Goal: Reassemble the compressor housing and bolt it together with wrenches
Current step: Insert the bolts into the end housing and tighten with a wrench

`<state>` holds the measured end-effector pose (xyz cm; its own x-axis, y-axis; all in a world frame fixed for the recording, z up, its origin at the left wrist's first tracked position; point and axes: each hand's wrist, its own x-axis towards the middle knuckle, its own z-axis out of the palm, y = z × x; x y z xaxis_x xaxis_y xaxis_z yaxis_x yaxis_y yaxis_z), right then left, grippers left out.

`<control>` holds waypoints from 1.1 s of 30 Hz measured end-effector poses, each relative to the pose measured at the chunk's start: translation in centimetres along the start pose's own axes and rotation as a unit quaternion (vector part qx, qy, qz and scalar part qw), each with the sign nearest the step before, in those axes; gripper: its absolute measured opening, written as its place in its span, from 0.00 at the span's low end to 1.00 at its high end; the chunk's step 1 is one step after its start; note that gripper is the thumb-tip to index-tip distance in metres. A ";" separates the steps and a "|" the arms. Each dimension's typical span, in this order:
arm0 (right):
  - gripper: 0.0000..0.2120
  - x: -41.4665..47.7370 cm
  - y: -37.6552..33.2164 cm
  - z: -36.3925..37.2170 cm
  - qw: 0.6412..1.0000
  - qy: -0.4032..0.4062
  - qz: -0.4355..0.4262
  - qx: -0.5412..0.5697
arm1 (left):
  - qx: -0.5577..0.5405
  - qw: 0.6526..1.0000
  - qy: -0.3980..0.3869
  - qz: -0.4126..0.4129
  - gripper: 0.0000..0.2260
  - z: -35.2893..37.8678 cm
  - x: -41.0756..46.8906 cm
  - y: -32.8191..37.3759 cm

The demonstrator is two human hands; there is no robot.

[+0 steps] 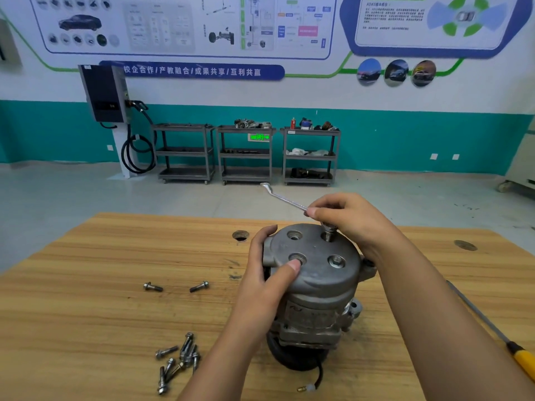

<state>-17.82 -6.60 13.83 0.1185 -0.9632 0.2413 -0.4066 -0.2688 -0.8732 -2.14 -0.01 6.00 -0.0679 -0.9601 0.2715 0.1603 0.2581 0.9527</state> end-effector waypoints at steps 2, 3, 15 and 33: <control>0.04 0.2 0.3 -0.2 0.998 -0.006 0.046 0.039 | 0.000 1.000 -0.004 -0.002 0.22 0.0 0.0 0.1; 0.05 0.3 0.5 -0.3 0.997 -0.001 0.063 0.049 | 0.000 1.000 -0.006 -0.003 0.22 -0.1 0.0 0.1; 0.17 -0.6 3.4 -2.5 0.935 -0.033 0.134 0.326 | 0.001 1.000 -0.009 -0.002 0.21 -0.1 0.1 0.2; 0.21 -9.3 6.2 0.9 0.927 0.205 -0.199 0.243 | -0.013 1.000 0.006 0.007 0.18 0.3 0.3 -0.2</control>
<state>-20.62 0.71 5.82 -0.2229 -0.7366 0.6385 0.0626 -0.6645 -0.7447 -2.52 -0.34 5.99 -0.0529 -0.9575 0.2836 0.1861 0.2695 0.9448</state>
